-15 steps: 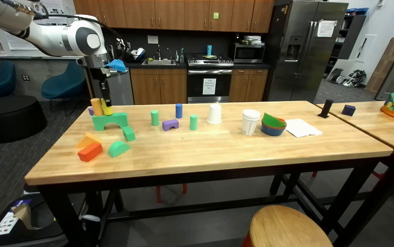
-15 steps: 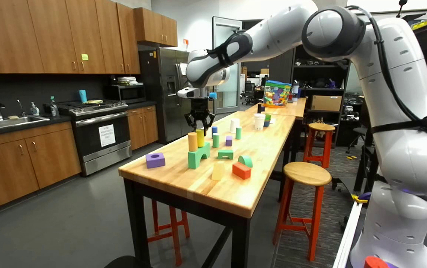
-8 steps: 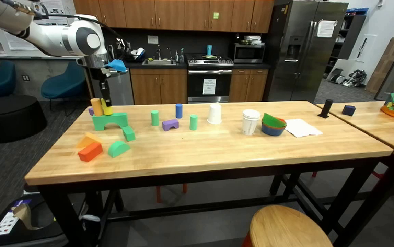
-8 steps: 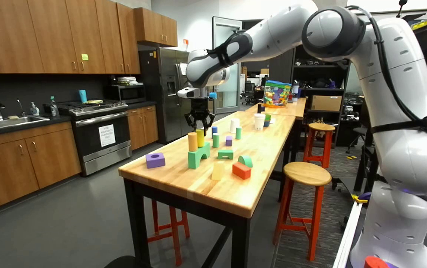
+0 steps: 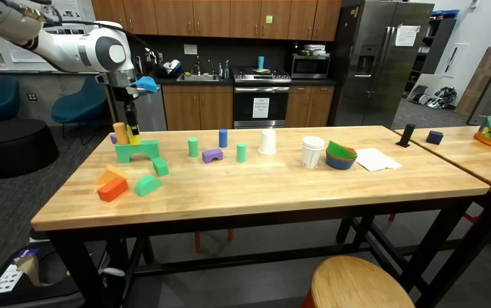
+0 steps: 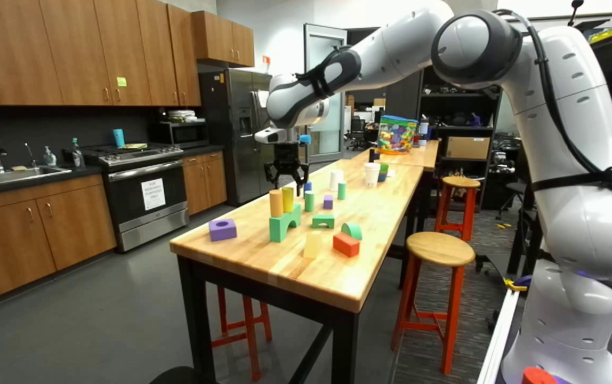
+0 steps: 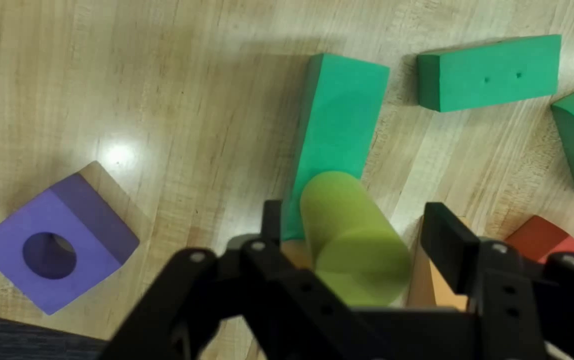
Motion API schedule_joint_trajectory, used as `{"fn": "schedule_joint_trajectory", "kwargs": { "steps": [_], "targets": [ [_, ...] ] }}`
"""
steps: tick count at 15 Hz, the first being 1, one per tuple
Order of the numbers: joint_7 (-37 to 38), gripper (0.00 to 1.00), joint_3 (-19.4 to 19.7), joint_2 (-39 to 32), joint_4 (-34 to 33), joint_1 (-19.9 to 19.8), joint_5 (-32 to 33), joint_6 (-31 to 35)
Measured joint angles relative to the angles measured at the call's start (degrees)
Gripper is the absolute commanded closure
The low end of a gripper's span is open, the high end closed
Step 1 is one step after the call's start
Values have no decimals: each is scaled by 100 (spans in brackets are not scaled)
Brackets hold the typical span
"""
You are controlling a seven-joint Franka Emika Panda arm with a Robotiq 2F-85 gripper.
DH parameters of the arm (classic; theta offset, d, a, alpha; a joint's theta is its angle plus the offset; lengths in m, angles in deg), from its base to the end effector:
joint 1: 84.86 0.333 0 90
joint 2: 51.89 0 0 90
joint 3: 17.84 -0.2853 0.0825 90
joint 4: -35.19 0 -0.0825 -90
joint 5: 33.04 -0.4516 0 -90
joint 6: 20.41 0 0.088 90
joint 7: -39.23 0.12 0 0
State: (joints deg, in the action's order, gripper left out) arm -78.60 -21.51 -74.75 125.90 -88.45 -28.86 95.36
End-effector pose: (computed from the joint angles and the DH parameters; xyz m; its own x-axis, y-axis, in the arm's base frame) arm 0.7264 -0.0080 0.3429 -0.4889 0.8706 -0.0553 0.8714 0.4903 0.0147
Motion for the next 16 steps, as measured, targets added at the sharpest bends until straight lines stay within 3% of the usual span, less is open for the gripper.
{"fn": "schedule_joint_trajectory", "kwargs": {
  "steps": [3,16],
  "targets": [
    [0,4,0,-42,0,0,0,0],
    [-1,0,-1,-21,-19,6,15,10]
  ]
}}
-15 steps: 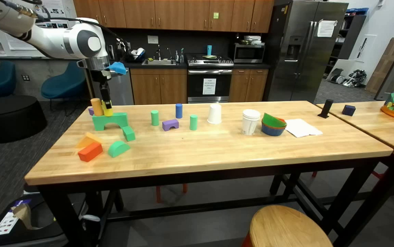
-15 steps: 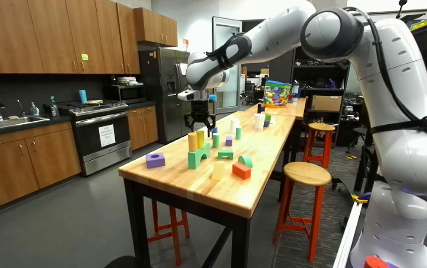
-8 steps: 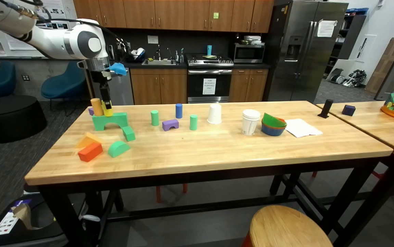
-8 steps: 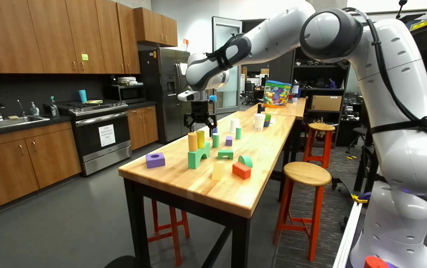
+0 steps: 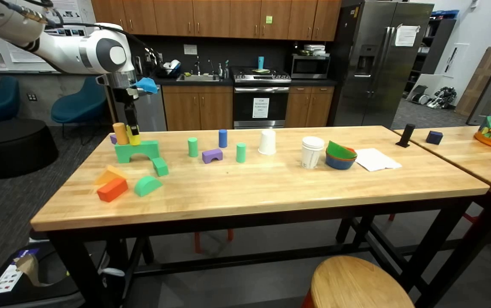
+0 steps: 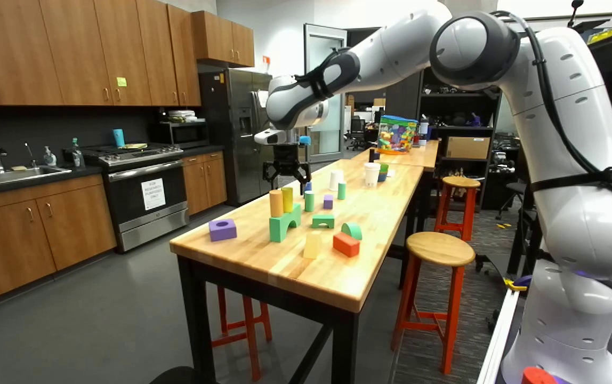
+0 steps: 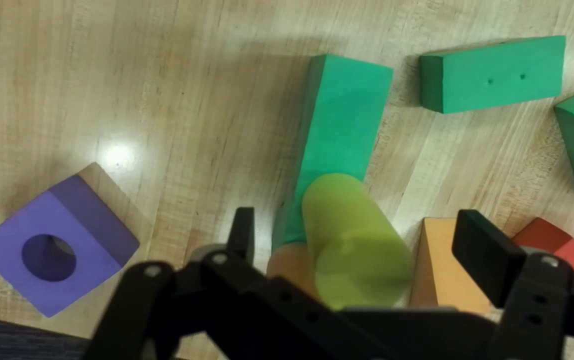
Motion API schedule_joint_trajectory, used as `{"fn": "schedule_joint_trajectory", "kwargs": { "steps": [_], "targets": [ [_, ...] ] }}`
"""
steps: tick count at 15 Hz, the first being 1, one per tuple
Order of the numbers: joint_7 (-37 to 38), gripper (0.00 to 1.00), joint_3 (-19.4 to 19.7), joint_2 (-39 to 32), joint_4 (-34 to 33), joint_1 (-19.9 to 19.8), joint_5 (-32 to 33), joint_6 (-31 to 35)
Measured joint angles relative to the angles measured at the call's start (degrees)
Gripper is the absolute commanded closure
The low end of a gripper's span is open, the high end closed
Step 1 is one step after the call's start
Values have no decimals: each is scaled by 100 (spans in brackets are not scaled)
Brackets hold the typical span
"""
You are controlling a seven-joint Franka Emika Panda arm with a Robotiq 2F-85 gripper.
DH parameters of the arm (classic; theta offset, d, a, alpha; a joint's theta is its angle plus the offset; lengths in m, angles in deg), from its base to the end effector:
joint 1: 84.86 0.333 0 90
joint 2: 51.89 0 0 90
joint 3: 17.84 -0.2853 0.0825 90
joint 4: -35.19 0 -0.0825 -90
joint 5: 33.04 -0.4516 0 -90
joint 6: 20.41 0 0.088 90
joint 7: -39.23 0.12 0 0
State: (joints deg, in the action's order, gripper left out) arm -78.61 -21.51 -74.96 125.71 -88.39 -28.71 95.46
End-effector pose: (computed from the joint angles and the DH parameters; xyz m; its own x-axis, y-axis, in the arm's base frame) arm 0.7273 -0.0074 0.3422 -0.4907 0.8694 -0.0578 0.8703 0.4923 0.0149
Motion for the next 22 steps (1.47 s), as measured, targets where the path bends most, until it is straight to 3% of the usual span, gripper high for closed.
{"fn": "schedule_joint_trajectory", "kwargs": {
  "steps": [6,12,22],
  "targets": [
    [-305,0,-44,686,-218,88,109,-90],
    [-2039,0,-88,1387,-69,85,-8,-649],
    [-134,0,648,1344,580,-280,-65,170]
  ]
}}
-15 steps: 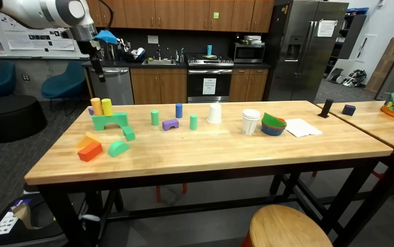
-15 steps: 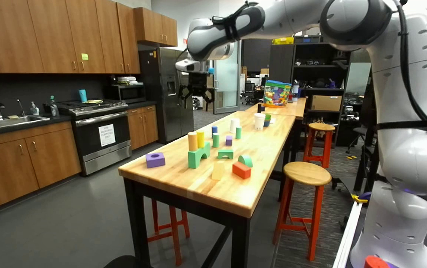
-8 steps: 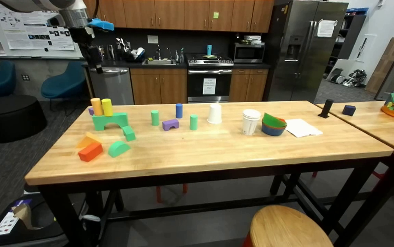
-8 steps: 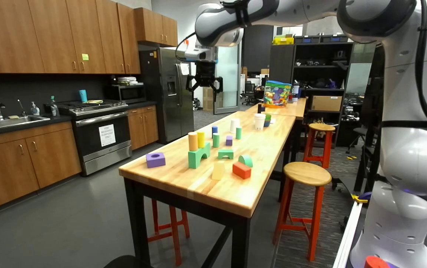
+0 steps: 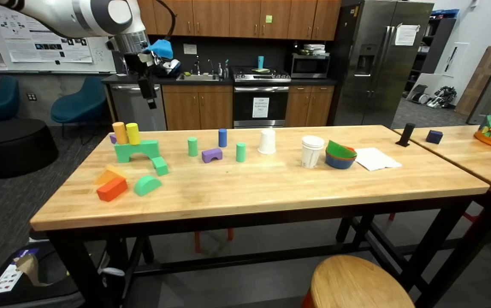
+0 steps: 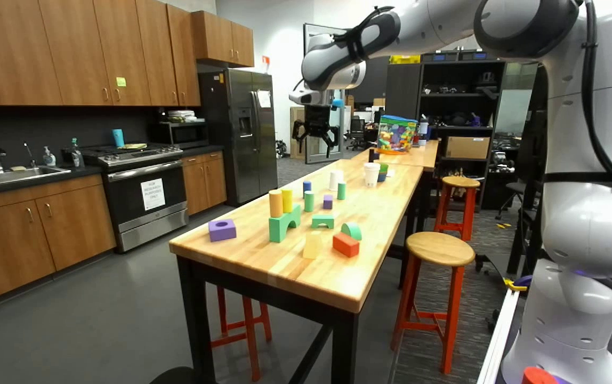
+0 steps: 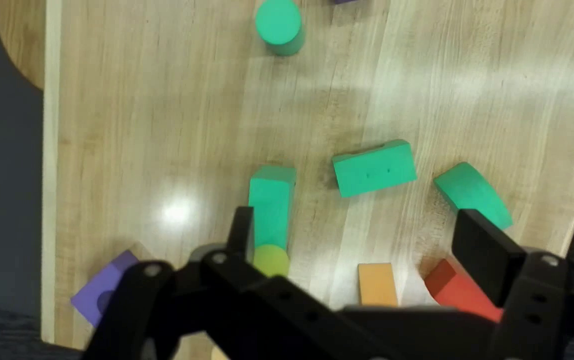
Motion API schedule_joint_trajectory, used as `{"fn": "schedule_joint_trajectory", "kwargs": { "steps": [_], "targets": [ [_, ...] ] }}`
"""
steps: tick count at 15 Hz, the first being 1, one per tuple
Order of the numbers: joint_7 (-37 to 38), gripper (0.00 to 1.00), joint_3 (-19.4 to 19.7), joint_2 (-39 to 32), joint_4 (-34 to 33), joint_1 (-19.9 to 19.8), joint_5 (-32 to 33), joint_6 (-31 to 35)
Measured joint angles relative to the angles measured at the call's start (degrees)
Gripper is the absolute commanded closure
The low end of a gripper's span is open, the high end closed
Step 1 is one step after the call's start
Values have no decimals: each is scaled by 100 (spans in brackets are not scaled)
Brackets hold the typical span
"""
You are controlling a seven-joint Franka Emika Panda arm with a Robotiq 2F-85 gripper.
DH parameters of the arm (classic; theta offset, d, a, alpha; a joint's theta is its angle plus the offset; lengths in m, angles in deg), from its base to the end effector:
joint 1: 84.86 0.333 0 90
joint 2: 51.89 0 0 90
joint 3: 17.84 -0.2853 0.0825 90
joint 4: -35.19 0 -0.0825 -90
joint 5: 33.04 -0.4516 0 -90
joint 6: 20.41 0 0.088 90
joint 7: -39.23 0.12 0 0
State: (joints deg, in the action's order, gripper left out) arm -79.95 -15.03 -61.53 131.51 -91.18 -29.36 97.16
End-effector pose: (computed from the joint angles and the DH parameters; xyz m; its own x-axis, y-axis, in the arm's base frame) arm 0.6871 -0.1132 0.4561 -0.3515 0.9227 -0.1587 0.9169 0.3735 0.1408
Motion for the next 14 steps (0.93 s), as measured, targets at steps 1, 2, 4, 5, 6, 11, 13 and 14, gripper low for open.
{"fn": "schedule_joint_trajectory", "kwargs": {
  "steps": [1,2,4,5,6,11,13,14],
  "targets": [
    [178,0,17,0,51,-16,-3,88],
    [278,0,21,0,73,-18,-4,128],
    [372,0,17,1,79,4,-5,143],
    [389,0,12,1,79,10,-5,145],
    [393,0,12,1,79,11,-5,146],
    [1064,0,-7,-38,81,33,-208,109],
    [1723,0,-21,-59,81,76,-297,112],
    [2073,0,-23,-66,81,101,-299,109]
  ]
}}
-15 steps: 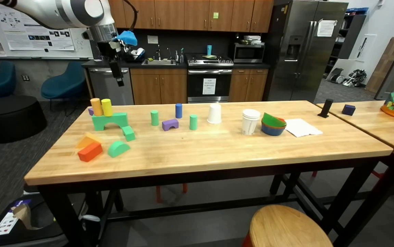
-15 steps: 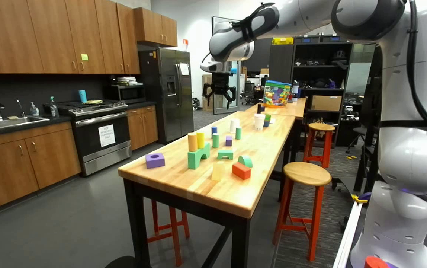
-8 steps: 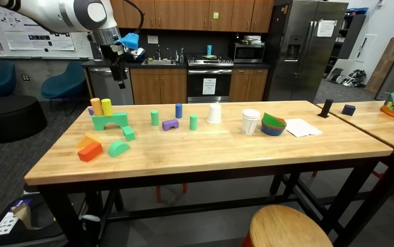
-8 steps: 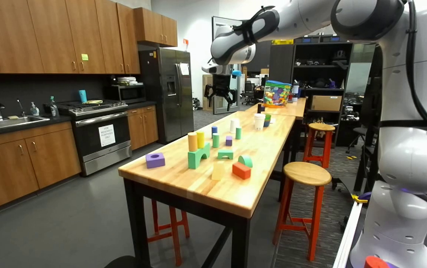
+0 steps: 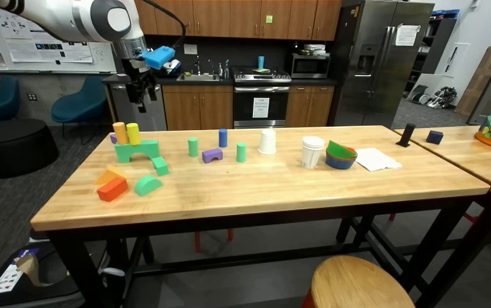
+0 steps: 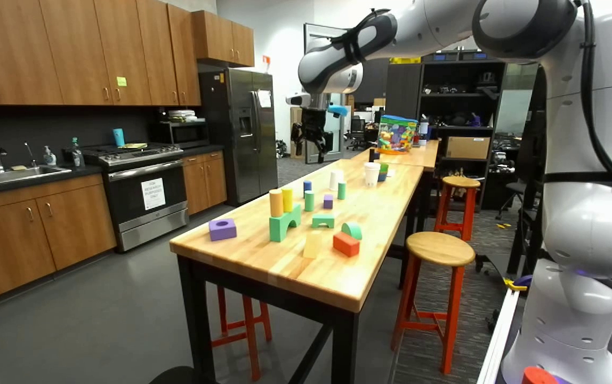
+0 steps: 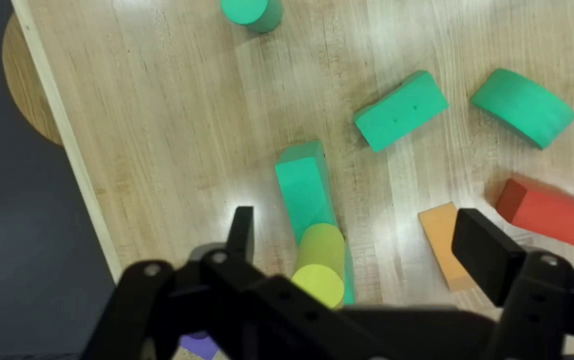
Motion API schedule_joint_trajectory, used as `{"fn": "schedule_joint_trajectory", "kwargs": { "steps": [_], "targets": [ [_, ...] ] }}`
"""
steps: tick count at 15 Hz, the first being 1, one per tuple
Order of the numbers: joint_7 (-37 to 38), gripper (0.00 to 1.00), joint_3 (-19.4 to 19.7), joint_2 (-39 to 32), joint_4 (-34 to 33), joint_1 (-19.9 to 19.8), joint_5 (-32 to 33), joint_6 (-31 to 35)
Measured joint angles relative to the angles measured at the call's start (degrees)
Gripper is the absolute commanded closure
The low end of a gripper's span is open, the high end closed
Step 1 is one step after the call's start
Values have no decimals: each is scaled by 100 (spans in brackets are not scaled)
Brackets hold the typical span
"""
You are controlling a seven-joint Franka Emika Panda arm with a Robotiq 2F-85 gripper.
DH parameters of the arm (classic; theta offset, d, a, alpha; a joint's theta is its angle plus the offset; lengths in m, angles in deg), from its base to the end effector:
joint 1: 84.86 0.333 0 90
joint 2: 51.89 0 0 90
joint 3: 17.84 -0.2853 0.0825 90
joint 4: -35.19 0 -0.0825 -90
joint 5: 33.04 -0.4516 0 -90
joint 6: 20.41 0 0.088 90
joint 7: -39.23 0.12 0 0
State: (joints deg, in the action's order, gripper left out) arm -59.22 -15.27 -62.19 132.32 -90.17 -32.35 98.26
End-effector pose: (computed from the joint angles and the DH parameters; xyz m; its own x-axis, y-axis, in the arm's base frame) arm 0.6909 -0.0950 0.4420 -0.0116 0.9988 -0.0480 0.9816 0.0205 0.1900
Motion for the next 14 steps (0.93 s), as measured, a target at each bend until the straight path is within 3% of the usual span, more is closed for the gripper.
{"fn": "schedule_joint_trajectory", "kwargs": {
  "steps": [7,14],
  "targets": [
    [1919,0,116,-80,-25,-158,-36,50],
    [1964,0,84,-119,-25,-175,-30,24]
  ]
}}
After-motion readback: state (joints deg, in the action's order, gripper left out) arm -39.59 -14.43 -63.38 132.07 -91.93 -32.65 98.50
